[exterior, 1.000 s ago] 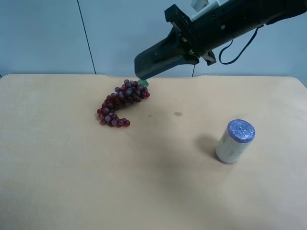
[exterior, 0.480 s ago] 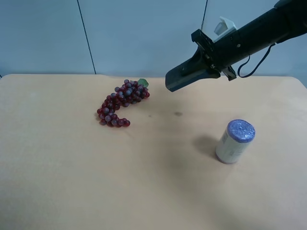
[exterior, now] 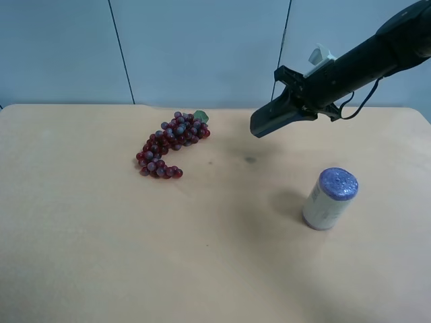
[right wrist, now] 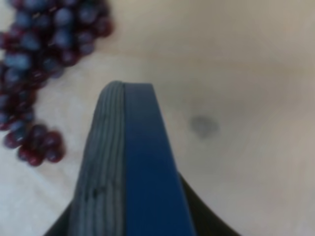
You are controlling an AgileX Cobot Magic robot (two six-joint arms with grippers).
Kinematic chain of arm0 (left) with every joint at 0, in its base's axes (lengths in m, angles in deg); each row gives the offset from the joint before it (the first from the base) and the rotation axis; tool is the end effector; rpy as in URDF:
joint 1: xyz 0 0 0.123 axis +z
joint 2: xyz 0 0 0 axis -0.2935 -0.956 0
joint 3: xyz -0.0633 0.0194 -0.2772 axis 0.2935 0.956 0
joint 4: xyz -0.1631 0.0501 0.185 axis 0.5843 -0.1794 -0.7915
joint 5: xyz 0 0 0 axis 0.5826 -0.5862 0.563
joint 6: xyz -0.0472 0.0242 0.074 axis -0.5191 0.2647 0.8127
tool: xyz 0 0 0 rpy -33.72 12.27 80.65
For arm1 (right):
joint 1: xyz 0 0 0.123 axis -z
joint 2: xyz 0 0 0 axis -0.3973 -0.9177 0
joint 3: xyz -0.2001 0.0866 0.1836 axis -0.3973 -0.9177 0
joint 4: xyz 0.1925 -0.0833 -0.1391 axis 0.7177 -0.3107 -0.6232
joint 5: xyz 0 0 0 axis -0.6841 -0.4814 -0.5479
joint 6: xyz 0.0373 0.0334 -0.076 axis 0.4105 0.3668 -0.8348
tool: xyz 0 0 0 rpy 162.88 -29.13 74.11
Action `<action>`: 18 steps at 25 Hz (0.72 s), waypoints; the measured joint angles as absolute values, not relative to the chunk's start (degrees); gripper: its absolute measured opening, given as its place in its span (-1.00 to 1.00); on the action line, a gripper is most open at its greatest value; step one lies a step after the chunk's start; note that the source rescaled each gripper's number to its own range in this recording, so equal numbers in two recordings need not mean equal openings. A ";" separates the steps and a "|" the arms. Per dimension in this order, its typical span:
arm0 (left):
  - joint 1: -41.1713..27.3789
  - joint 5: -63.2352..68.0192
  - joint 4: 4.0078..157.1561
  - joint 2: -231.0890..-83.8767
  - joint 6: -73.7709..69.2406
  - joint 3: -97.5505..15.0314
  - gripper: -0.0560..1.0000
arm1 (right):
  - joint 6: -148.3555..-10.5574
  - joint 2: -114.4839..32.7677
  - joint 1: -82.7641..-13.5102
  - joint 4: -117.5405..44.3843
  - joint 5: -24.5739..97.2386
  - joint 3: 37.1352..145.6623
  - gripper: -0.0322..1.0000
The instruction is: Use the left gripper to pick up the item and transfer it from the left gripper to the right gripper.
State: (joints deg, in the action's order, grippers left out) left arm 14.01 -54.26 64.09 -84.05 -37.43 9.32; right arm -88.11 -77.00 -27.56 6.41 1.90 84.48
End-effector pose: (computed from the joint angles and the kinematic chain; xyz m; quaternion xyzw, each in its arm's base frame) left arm -0.0061 0.0045 0.2793 0.0133 0.8487 0.0069 0.5287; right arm 0.3873 0.0769 0.1982 -0.0182 0.9343 0.2971 0.1963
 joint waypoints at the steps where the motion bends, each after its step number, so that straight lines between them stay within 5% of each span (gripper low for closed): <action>1: 14.01 -54.26 64.09 -84.05 -37.43 9.32 1.00 | -88.11 -77.46 -27.56 6.09 3.01 84.48 -0.94; 18: 14.01 -54.26 64.09 -84.05 -37.43 9.32 1.00 | -88.11 -78.55 -27.56 5.14 12.96 84.48 -0.94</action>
